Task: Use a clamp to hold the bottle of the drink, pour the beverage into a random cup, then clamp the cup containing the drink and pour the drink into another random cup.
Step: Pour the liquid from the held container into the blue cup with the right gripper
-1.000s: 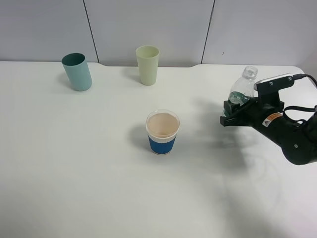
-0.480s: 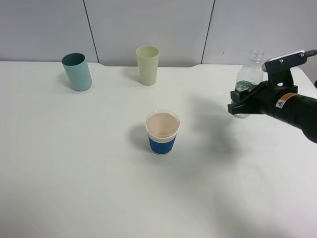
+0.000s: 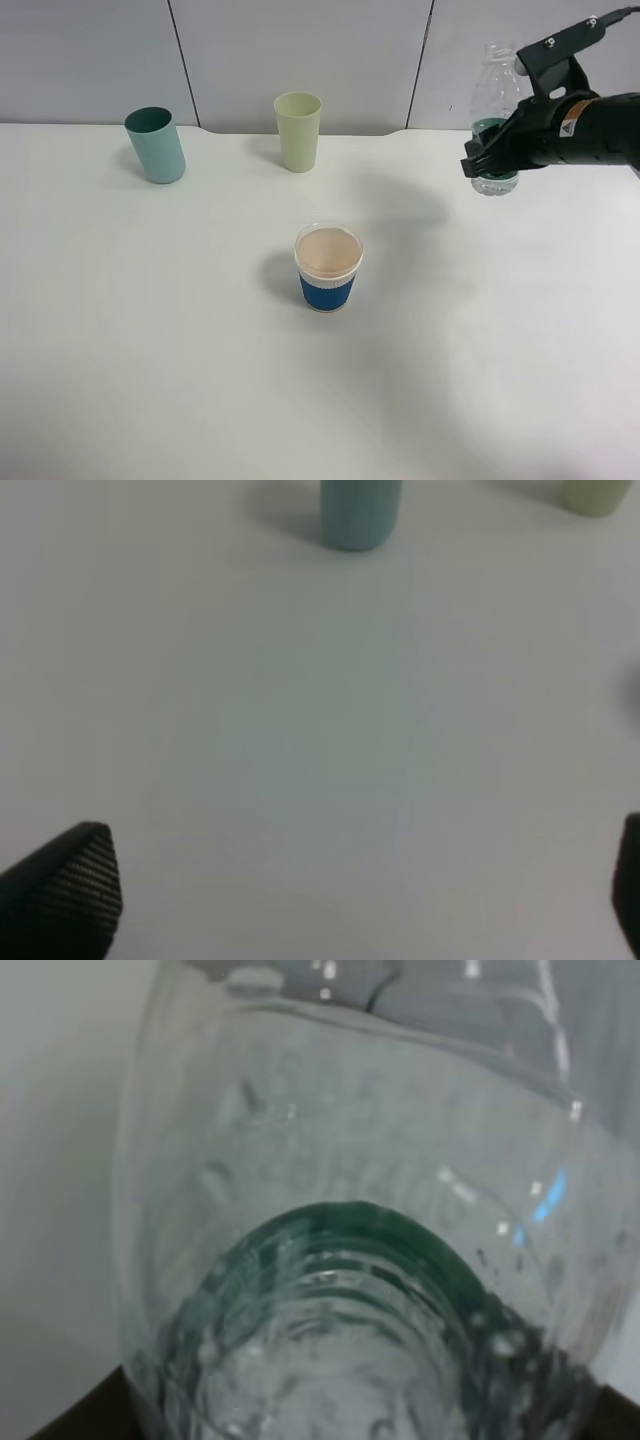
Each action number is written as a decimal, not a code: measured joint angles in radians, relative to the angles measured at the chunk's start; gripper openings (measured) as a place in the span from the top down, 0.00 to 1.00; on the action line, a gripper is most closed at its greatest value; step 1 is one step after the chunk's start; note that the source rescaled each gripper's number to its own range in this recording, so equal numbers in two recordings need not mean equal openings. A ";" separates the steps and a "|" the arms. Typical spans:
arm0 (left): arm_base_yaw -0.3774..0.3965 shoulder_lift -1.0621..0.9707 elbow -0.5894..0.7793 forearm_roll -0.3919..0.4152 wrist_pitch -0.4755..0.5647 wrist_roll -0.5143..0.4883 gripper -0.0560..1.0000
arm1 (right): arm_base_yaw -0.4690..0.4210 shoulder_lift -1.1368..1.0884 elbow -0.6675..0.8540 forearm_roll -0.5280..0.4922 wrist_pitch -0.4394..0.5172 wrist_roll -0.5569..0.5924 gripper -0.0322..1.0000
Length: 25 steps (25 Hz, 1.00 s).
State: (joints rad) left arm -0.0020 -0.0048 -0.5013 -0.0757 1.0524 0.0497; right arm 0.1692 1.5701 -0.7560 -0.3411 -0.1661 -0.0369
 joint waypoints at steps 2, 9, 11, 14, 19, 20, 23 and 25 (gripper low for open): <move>0.000 0.000 0.000 0.000 0.000 0.000 0.00 | 0.018 0.000 -0.031 -0.126 0.005 0.058 0.97; 0.000 0.000 0.000 0.000 0.000 0.000 0.00 | 0.102 0.000 -0.097 -0.511 0.017 0.348 0.97; 0.000 0.000 0.000 0.000 0.000 0.000 0.00 | 0.131 0.000 -0.099 -0.547 0.024 0.349 0.97; 0.000 0.000 0.000 0.000 0.000 0.000 0.00 | 0.182 0.000 -0.100 -0.569 0.065 0.298 0.97; 0.000 0.000 0.000 0.000 0.000 0.000 0.00 | 0.273 0.000 -0.100 -0.587 0.166 0.143 0.97; 0.000 0.000 0.000 0.000 0.000 0.000 0.00 | 0.289 0.000 -0.100 -0.597 0.178 0.111 0.97; 0.000 0.000 0.000 0.000 0.000 0.000 0.00 | 0.336 0.000 -0.100 -0.637 0.199 0.047 0.97; 0.000 0.000 0.000 0.000 0.000 0.000 0.00 | 0.357 0.000 -0.100 -0.673 0.207 0.037 0.97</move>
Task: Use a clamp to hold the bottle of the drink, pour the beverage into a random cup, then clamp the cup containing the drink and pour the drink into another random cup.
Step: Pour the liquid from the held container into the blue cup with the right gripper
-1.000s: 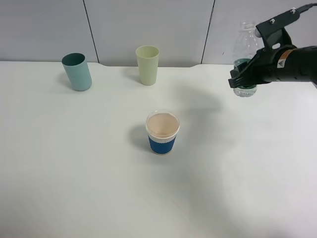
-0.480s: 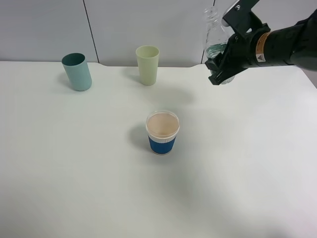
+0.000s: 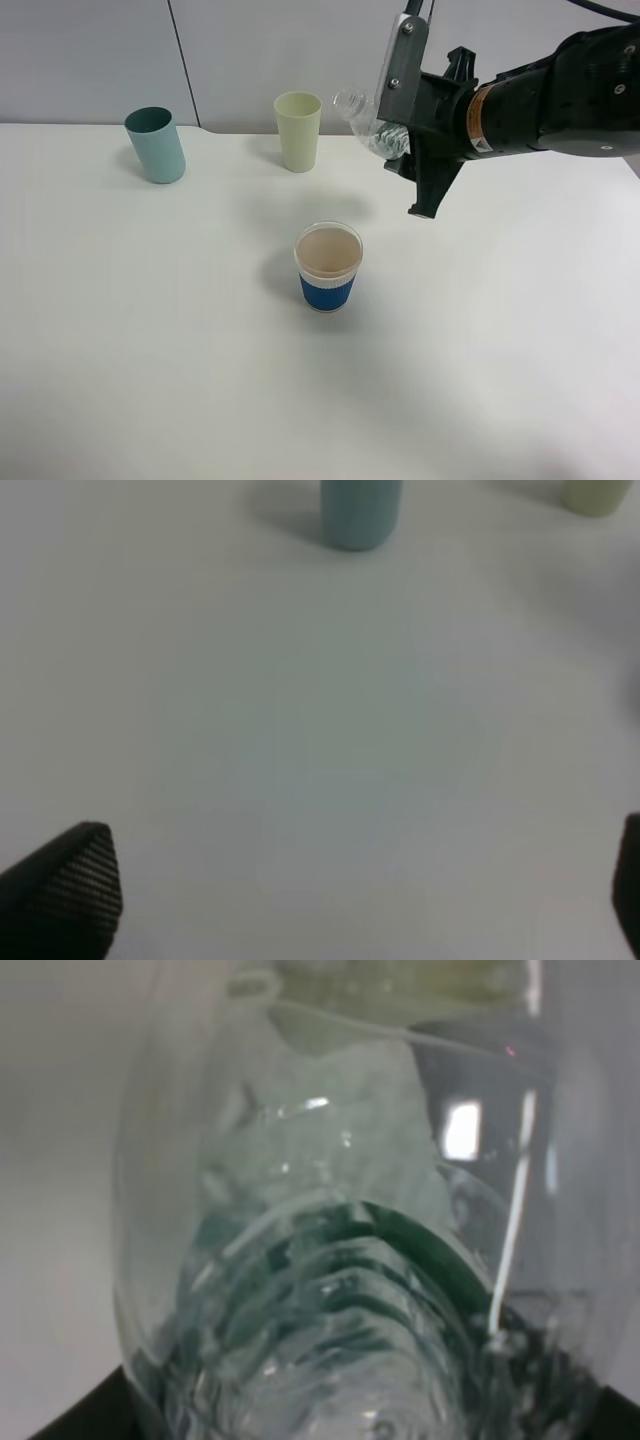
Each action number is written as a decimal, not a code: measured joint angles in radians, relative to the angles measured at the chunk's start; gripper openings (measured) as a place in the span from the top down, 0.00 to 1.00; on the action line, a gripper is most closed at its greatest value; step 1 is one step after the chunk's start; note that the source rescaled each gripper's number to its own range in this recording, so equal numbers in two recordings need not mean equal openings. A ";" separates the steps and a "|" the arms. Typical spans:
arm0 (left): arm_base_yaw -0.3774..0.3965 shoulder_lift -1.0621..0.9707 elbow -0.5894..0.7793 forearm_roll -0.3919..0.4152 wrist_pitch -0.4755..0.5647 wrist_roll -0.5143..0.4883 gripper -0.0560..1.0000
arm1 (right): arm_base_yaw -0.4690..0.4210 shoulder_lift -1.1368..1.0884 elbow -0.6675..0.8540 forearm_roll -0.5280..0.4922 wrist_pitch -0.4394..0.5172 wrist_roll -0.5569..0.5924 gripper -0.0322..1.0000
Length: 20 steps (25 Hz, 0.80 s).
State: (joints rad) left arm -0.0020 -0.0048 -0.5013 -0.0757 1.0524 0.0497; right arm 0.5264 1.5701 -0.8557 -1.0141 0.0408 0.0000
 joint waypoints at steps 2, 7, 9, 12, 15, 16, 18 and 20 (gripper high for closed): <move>0.000 0.000 0.000 0.000 0.000 0.000 0.00 | 0.017 0.005 0.000 -0.048 0.021 -0.011 0.97; 0.000 0.000 0.000 0.000 0.000 0.000 0.00 | 0.039 0.041 -0.002 -0.163 0.092 -0.018 0.97; 0.000 0.000 0.000 0.000 0.000 0.000 0.00 | 0.043 0.058 -0.002 -0.201 0.092 -0.018 0.97; 0.000 0.000 0.000 0.000 0.000 0.000 0.00 | 0.044 0.079 -0.002 -0.250 0.091 -0.019 0.97; 0.000 0.000 0.000 0.000 0.000 0.000 0.00 | 0.044 0.085 -0.002 -0.302 0.091 -0.019 0.97; 0.000 0.000 0.000 0.000 0.000 0.000 0.00 | 0.044 0.085 -0.003 -0.319 0.091 -0.019 0.97; 0.000 0.000 0.000 0.000 0.000 0.000 0.00 | 0.044 0.085 -0.004 -0.351 0.091 -0.019 0.97; 0.000 0.000 0.000 0.000 0.000 0.000 0.00 | 0.044 0.085 -0.004 -0.378 0.091 -0.019 0.97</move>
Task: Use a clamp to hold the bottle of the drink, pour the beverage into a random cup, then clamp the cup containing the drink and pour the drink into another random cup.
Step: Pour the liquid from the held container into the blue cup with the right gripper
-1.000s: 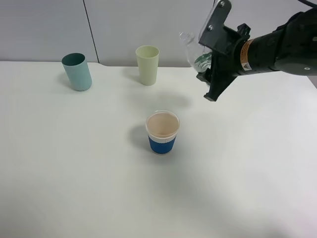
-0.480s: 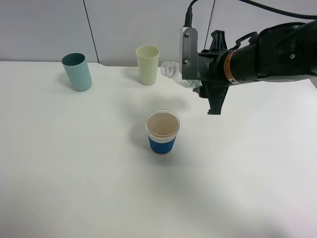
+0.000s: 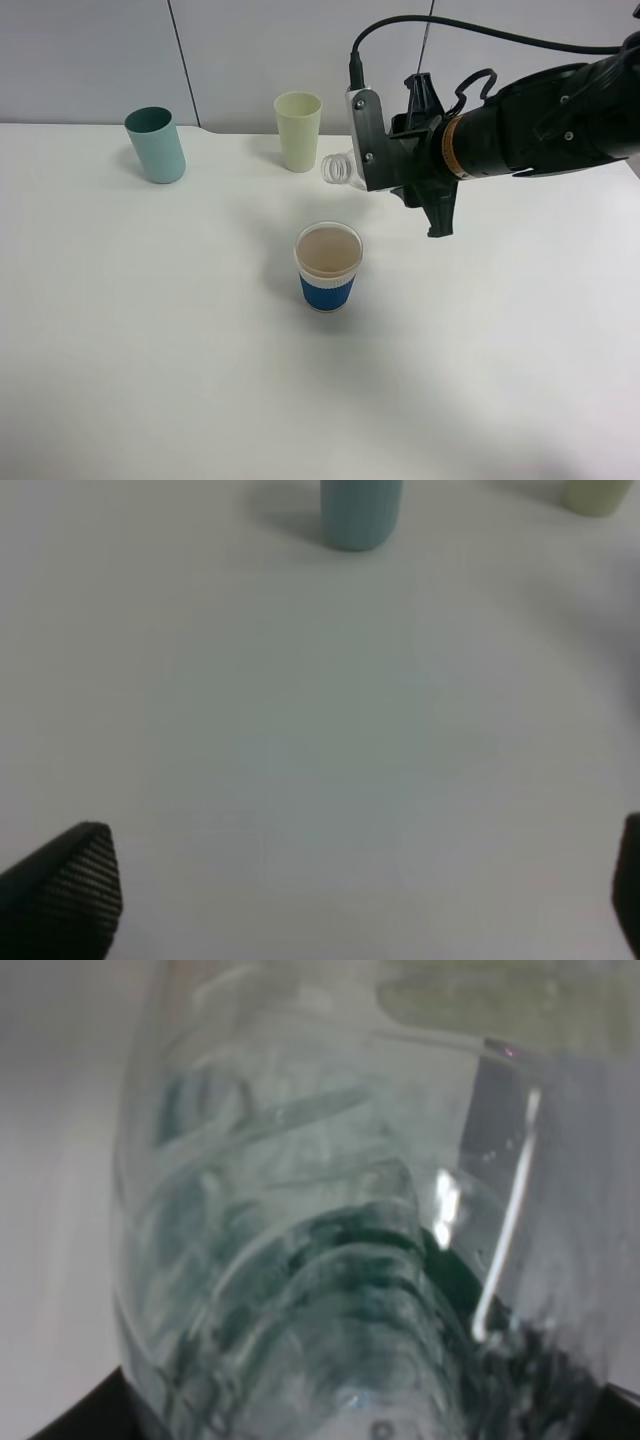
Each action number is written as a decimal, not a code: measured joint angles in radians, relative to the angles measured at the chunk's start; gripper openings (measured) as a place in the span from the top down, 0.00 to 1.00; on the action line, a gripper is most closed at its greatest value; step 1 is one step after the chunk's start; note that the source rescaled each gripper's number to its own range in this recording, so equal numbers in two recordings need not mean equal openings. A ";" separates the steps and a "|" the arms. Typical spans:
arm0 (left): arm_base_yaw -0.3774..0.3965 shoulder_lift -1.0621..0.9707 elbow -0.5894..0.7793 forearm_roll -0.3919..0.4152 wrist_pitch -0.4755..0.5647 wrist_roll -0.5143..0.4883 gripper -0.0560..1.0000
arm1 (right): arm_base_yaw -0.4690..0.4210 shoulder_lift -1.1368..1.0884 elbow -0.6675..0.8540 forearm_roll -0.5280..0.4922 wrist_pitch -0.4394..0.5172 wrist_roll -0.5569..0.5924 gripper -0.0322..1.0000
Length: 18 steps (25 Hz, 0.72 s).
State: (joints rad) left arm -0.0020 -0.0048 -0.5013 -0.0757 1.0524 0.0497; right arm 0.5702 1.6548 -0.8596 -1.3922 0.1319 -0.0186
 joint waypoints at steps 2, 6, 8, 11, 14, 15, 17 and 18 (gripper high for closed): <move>0.000 0.000 0.000 0.000 0.000 0.000 0.00 | 0.000 0.000 0.000 -0.033 -0.001 0.000 0.97; 0.000 0.000 0.000 0.000 0.000 0.000 0.00 | 0.000 0.000 0.000 -0.100 -0.001 0.000 0.97; 0.000 0.000 0.000 0.000 0.000 0.000 0.00 | 0.000 0.000 0.000 -0.121 -0.001 0.000 0.97; 0.000 0.000 0.000 0.000 0.000 0.000 0.00 | 0.000 0.000 0.000 -0.148 -0.001 -0.001 0.97; 0.000 0.000 0.000 0.000 0.000 0.000 0.00 | 0.000 0.000 0.000 -0.183 -0.001 -0.001 0.97; 0.000 0.000 0.000 0.000 0.000 0.000 0.00 | 0.000 0.000 0.000 -0.199 -0.001 -0.001 0.97; 0.000 0.000 0.000 0.000 0.000 0.000 0.00 | 0.000 0.000 0.000 -0.233 0.000 -0.001 0.97; 0.000 0.000 0.000 0.000 0.000 0.000 0.00 | 0.000 0.000 0.000 -0.250 0.000 -0.001 0.97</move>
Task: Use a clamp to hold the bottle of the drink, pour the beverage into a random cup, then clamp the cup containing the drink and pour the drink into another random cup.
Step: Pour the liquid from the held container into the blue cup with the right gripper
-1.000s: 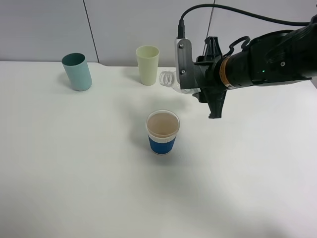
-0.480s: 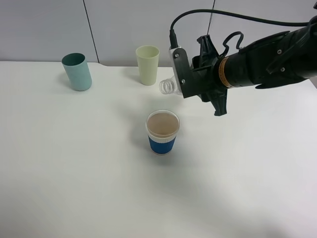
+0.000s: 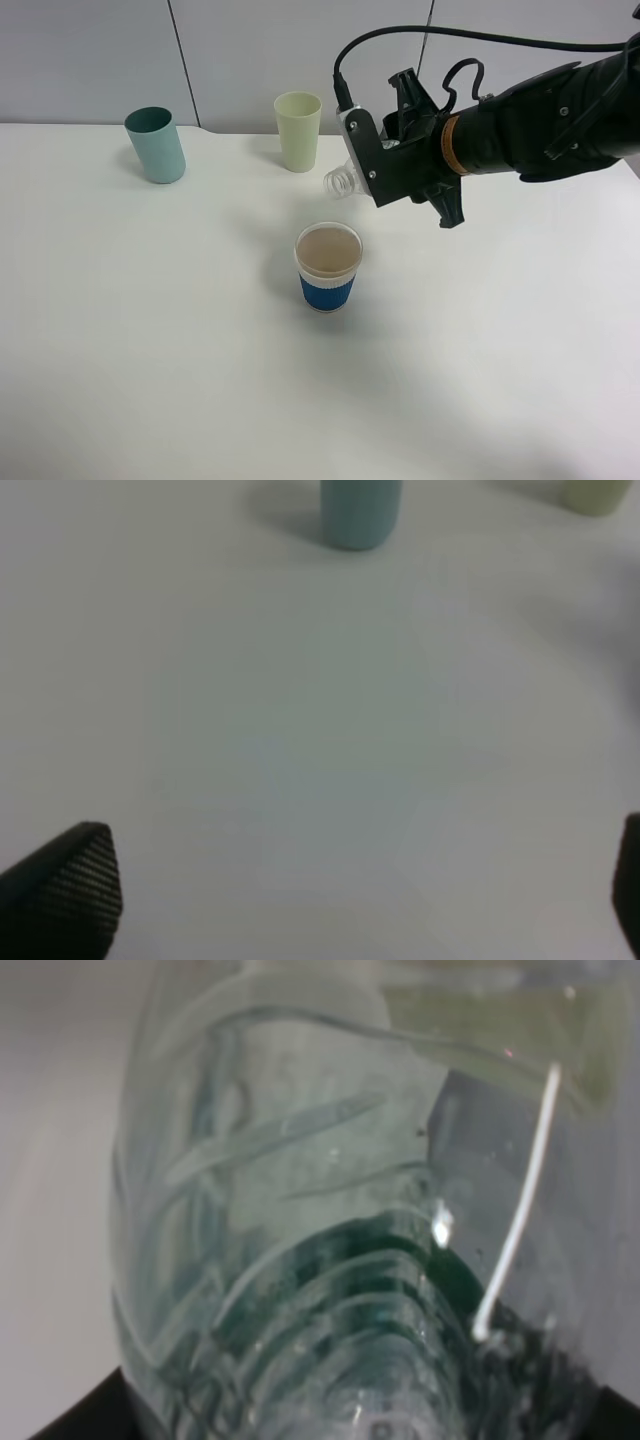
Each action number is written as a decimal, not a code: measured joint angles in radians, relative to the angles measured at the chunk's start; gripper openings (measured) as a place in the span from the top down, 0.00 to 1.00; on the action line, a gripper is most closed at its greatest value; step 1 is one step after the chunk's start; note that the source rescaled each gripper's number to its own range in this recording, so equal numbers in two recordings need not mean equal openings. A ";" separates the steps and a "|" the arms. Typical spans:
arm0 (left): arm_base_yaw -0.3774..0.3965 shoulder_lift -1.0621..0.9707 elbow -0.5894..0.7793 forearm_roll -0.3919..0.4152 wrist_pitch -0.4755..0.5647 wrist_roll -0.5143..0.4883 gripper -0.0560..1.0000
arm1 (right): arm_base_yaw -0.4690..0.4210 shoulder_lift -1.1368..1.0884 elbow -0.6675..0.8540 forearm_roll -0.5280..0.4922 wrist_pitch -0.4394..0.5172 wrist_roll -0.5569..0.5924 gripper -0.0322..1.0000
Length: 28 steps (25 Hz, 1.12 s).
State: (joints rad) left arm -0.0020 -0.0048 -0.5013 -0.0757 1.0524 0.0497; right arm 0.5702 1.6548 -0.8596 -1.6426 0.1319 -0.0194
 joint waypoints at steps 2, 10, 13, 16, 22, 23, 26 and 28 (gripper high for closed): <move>0.000 0.000 0.000 0.000 0.000 0.000 0.00 | 0.000 0.000 0.000 -0.025 0.000 0.000 0.97; 0.000 0.000 0.000 0.000 0.000 0.000 0.00 | 0.000 0.000 0.000 -0.087 0.000 0.000 0.97; 0.000 0.000 0.000 0.000 0.000 0.000 0.00 | 0.000 0.000 0.000 -0.088 0.000 0.000 0.97; 0.000 0.000 0.000 0.000 0.000 0.000 0.00 | 0.000 0.000 0.000 -0.088 0.001 -0.011 0.97; 0.000 0.000 0.000 0.000 0.000 0.000 0.00 | 0.000 0.000 0.000 -0.088 0.027 -0.045 0.97; 0.000 0.000 0.000 0.000 0.000 0.000 0.00 | 0.000 0.000 0.000 -0.088 0.029 -0.045 0.97; 0.000 0.000 0.000 0.000 0.000 0.000 0.00 | 0.000 0.000 0.000 -0.088 0.037 -0.050 0.97; 0.000 0.000 0.000 0.000 0.000 0.000 0.00 | 0.002 0.000 0.000 -0.088 0.047 -0.051 0.97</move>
State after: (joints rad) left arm -0.0020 -0.0048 -0.5013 -0.0757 1.0524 0.0497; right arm 0.5727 1.6548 -0.8596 -1.7311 0.1789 -0.0702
